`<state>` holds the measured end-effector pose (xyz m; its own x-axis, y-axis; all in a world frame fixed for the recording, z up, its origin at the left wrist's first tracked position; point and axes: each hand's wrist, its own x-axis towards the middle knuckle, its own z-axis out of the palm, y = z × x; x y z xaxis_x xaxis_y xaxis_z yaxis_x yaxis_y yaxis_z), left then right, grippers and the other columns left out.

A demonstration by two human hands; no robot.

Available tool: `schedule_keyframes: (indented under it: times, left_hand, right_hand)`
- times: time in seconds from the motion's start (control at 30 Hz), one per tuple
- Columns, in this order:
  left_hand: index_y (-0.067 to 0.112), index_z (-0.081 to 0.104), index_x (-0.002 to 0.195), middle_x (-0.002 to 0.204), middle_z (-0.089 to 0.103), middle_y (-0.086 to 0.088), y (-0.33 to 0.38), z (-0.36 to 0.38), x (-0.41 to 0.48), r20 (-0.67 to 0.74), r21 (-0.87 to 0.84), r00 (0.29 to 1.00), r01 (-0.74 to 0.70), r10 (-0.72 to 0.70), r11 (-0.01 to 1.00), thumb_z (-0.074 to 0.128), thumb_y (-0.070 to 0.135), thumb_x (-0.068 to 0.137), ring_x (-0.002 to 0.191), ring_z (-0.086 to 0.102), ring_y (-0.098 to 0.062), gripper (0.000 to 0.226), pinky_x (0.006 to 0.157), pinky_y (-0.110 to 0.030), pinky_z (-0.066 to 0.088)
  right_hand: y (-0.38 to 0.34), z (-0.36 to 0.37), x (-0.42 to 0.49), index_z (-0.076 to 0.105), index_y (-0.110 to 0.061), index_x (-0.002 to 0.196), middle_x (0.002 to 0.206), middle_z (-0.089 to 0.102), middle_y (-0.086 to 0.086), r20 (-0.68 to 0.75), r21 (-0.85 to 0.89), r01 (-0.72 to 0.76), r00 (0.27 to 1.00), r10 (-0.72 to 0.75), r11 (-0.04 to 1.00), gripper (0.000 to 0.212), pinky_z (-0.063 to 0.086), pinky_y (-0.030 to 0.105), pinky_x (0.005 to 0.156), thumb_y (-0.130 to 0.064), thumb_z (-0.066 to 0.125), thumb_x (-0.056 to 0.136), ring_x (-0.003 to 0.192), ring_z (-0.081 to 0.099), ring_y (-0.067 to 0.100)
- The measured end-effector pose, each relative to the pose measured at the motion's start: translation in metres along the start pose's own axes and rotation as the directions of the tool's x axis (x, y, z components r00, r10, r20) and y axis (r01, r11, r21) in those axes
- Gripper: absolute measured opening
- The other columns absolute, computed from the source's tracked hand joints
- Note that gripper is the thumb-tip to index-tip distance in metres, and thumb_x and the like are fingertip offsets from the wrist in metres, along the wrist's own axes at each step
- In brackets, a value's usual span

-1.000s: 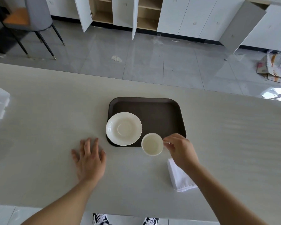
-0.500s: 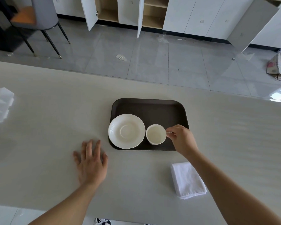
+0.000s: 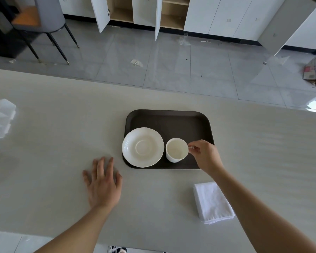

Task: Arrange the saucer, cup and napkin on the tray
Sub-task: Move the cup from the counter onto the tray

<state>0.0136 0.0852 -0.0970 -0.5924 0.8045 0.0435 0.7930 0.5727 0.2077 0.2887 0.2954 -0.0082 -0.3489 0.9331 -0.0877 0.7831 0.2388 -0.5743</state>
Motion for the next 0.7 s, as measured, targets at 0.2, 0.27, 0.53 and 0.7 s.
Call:
schedule_keyframes:
  times: [0.2,0.27,0.53,0.7]
  left_hand:
    - [0.021,0.048,0.142,0.149,0.041,-0.011,0.003,-0.001,0.0,-0.005,-0.008,1.0,-0.004,0.004,1.0,0.039,0.038,0.089,0.145,0.032,-0.034,0.057,0.117,-0.063,0.016]
    - [0.02,0.048,0.142,0.149,0.041,-0.011,0.002,-0.001,0.0,-0.011,-0.01,1.0,-0.003,0.003,1.0,0.038,0.038,0.089,0.145,0.032,-0.035,0.057,0.117,-0.063,0.016]
    - [0.021,0.047,0.143,0.15,0.04,-0.011,0.001,-0.001,0.0,0.006,-0.002,1.0,0.001,-0.001,1.0,0.037,0.04,0.09,0.146,0.029,-0.034,0.058,0.117,-0.063,0.015]
    - [0.02,0.048,0.143,0.151,0.04,-0.011,0.002,-0.002,0.0,0.006,-0.011,1.0,0.003,-0.003,1.0,0.037,0.04,0.089,0.146,0.03,-0.034,0.058,0.117,-0.063,0.015]
  right_hand:
    - [-0.001,0.0,-0.001,0.075,-0.013,0.101,0.1,0.07,0.006,0.014,0.014,-0.017,1.0,0.016,1.0,0.014,0.046,0.026,0.073,-0.011,0.068,0.09,0.085,0.063,0.022]
    - [-0.002,0.0,-0.001,0.075,-0.013,0.103,0.102,0.07,0.006,0.021,0.013,-0.018,1.0,0.018,1.0,0.014,0.046,0.025,0.073,-0.011,0.068,0.091,0.086,0.064,0.022]
    - [-0.004,-0.001,-0.006,0.071,-0.014,0.113,0.111,0.066,0.004,0.021,0.03,-0.022,1.0,0.021,0.999,0.023,0.051,0.029,0.078,-0.015,0.068,0.09,0.09,0.066,0.021]
    - [0.0,-0.008,-0.016,0.065,-0.013,0.122,0.115,0.064,0.001,-0.028,0.084,-0.062,0.997,0.065,0.994,0.033,0.043,0.019,0.074,-0.016,0.069,0.089,0.089,0.064,0.013]
